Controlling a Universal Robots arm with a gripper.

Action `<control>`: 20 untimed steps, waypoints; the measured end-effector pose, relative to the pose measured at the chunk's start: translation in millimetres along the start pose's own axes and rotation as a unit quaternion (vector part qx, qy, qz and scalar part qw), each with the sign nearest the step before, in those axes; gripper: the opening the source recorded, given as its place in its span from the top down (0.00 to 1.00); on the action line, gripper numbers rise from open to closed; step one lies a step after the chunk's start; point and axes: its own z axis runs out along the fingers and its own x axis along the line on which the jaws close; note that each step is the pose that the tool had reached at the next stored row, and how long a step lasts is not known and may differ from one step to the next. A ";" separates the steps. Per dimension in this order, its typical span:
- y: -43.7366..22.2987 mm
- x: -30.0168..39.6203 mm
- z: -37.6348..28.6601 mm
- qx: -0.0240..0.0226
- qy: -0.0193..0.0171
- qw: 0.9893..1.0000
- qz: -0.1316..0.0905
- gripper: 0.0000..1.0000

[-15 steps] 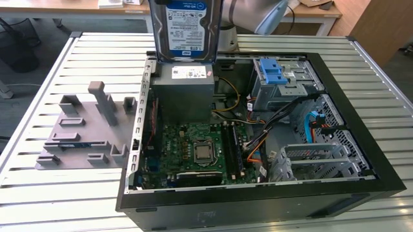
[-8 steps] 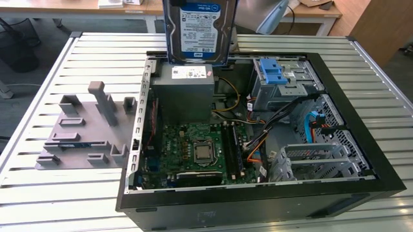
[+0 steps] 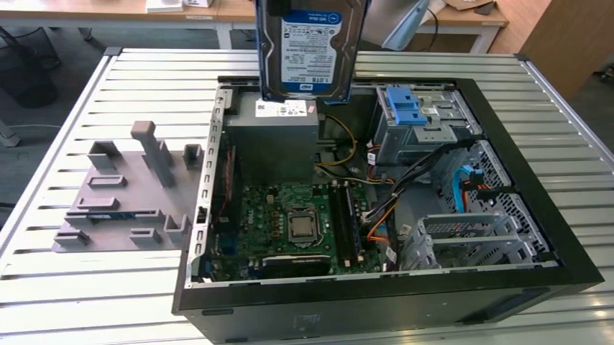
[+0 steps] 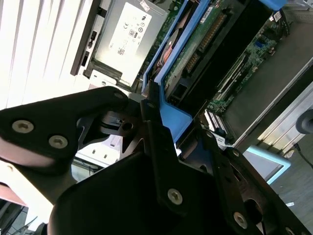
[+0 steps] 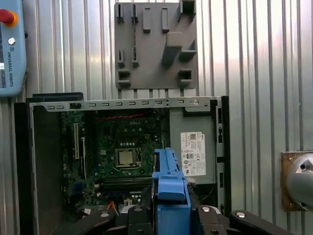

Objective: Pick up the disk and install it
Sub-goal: 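Pick up the disk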

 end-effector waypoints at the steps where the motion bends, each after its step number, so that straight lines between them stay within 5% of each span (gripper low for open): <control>1: -1.2 0.9 0.4 0.000 0.000 1.000 0.000 0.64; 11: -16.6 8.4 2.3 0.000 0.000 1.000 0.000 0.64; 20: -23.8 21.5 2.6 0.000 0.000 1.000 0.000 0.64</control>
